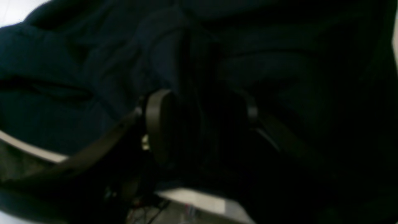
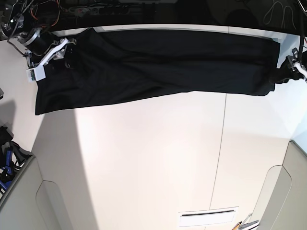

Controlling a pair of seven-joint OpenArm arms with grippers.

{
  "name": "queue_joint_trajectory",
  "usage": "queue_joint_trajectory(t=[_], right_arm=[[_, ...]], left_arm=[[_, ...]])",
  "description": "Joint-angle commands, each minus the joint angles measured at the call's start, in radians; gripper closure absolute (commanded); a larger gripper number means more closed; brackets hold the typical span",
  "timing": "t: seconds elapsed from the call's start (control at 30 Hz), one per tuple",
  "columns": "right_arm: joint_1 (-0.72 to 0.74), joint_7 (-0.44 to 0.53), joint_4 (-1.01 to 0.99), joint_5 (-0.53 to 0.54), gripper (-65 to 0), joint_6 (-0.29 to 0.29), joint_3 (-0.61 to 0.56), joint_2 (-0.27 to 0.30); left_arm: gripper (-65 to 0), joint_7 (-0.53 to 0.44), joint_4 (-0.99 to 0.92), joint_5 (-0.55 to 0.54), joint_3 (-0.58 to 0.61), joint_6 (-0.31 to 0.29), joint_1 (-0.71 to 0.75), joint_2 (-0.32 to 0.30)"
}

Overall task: Fold the T-shirt properly
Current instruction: 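Release and regrasp the ends of the folded strip with both grippers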

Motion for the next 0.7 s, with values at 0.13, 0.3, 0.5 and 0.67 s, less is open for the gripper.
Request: queue_joint_trajectory(t=[0.13,0.3,0.5,0.67], right_arm=[[0.061,0.006,0.029,0.124,-29.4,0.004,0.090,0.008],[0.140,-0.018,0.029,0.193,-25.0,0.004,0.127,0.008],[0.151,-0.018,0.019,0.098,0.0,0.008,0.075,-0.013],[0.143,-0.017,-0.031,0.029,0.0,0.008,0.014,-0.013]], left_arm=[[-27.3,-0.021,0.016,-0.024,-0.154,-0.006,0.018,-0.029],[-35.3,-0.087,0.014,0.021,-0.160,-0.006,0.045,-0.015],[-47.3,-0.304,0.009,0.211,-0.129,-0.006,0.059,0.024],[-47.3,-0.298,0.009,0.248,0.002,-0.006,0.061,0.024]])
